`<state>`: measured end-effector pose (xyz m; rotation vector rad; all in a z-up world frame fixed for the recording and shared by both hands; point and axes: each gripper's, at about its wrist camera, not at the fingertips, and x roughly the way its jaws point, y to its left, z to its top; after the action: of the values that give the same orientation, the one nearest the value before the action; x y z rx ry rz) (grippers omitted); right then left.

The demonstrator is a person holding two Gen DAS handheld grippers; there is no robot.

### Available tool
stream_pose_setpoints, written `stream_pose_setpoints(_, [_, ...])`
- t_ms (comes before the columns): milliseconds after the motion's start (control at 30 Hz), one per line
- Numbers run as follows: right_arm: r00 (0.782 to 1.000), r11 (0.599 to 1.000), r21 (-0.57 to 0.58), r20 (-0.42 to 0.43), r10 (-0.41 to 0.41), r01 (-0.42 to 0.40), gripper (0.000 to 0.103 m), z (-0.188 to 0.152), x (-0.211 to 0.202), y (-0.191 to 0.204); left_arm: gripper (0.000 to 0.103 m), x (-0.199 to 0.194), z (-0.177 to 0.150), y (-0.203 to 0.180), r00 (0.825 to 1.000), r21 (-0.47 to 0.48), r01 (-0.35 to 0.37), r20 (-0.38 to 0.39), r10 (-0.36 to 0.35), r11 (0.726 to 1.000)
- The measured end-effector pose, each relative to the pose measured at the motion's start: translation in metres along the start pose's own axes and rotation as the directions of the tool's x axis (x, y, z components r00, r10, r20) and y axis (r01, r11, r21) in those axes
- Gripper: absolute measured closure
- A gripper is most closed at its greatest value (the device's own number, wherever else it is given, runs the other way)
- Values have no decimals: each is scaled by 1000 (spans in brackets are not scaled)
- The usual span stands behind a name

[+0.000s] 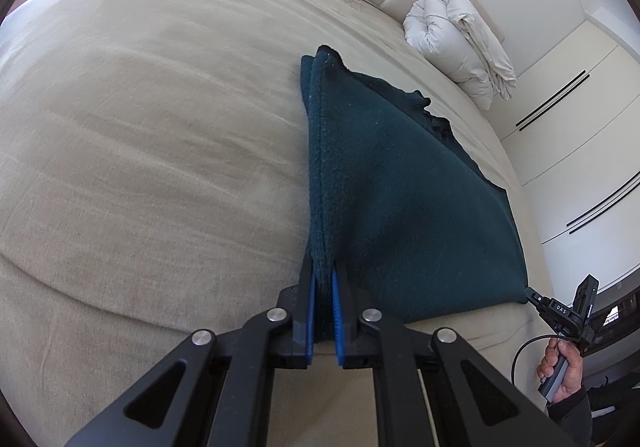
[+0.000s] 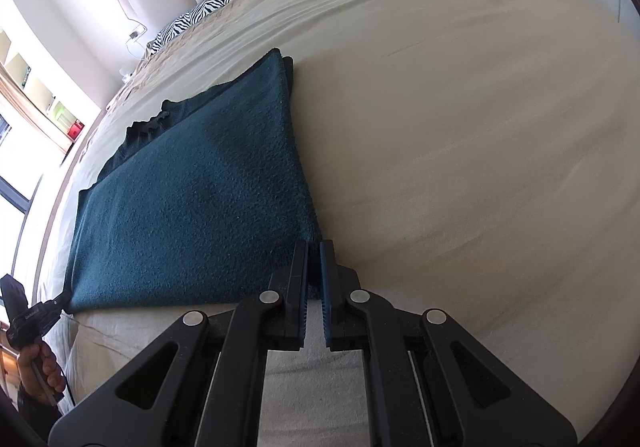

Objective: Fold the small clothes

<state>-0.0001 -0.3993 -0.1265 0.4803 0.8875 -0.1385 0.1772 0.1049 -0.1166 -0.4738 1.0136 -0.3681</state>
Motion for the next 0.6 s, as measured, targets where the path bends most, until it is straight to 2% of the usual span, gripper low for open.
stream_pose_setpoints(267, [999,999,39,-14,30,-29,96,1,2,-6,94,-1,2,2,1000,-4,8,-5,-8,1000])
stream_pose_setpoints(333, [999,997,76,-27,27,-25,84,3,-1,-10,89,-7,3,2,1000,-16,2,-1,-2,1000])
stream_pose_setpoints(367, [999,995,97,-15,28,-26,82,4,-6,-12,84,-12,4,2,1000,-16,-10,4,10,1000])
stream_pose_setpoints(433, [999,992,126,46,19,-25,73,6,-24,-15,81,-29,5,-3,998,-4,-44,48,44,999])
stream_pose_setpoints(467, [997,990,138,77,8,-18,68,8,-34,-16,73,-38,7,-7,996,5,-58,73,58,998])
stream_pose_setpoints(500, [994,988,153,106,5,-21,50,11,-43,-15,67,-45,12,-12,993,13,-65,103,64,998])
stream_pose_setpoints(533, [990,986,161,141,22,-45,44,15,-50,-13,65,-50,18,-19,990,28,-70,124,66,997])
stream_pose_setpoints(600, [981,982,139,166,104,-127,44,27,-54,3,57,-48,36,-40,989,80,-61,141,49,995])
